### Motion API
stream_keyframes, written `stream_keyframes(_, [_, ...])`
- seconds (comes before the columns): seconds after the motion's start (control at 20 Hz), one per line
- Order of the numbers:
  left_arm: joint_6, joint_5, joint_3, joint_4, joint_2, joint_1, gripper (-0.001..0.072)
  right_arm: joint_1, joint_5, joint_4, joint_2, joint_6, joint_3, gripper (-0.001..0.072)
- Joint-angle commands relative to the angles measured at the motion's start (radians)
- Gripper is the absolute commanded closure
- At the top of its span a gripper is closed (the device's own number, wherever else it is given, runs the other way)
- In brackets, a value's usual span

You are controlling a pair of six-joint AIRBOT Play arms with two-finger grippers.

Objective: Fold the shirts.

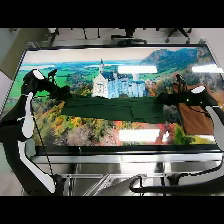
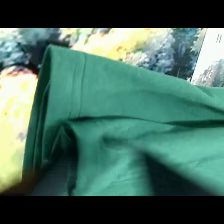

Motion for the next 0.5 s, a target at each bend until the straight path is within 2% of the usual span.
stream_keyframes(0.0, [0.000,-0.104,0.120,0.000,-0.039,0.015,0.0014,-0.048,0.060,-0.134,0.050,0.053,0.012,0.0031])
stream_keyframes(0.1, [-0.001,-0.168,0.182,-0.001,-0.037,0.036,0.0014,-0.065,0.110,-0.177,0.041,0.115,0.003,0.0031])
stream_keyframes(0.35, [0.002,-0.169,0.052,-0.002,0.053,0.049,0.0015,0.000,0.114,-0.080,-0.064,0.080,-0.027,0.0034])
stream_keyframes(0.4, [0.003,-0.171,0.035,-0.002,0.062,0.046,0.0017,0.017,0.109,-0.066,-0.086,0.066,-0.026,0.0079])
stream_keyframes(0.45, [0.003,-0.172,0.024,-0.005,0.069,0.038,0.0132,0.032,0.104,-0.058,-0.106,0.055,-0.026,0.0197])
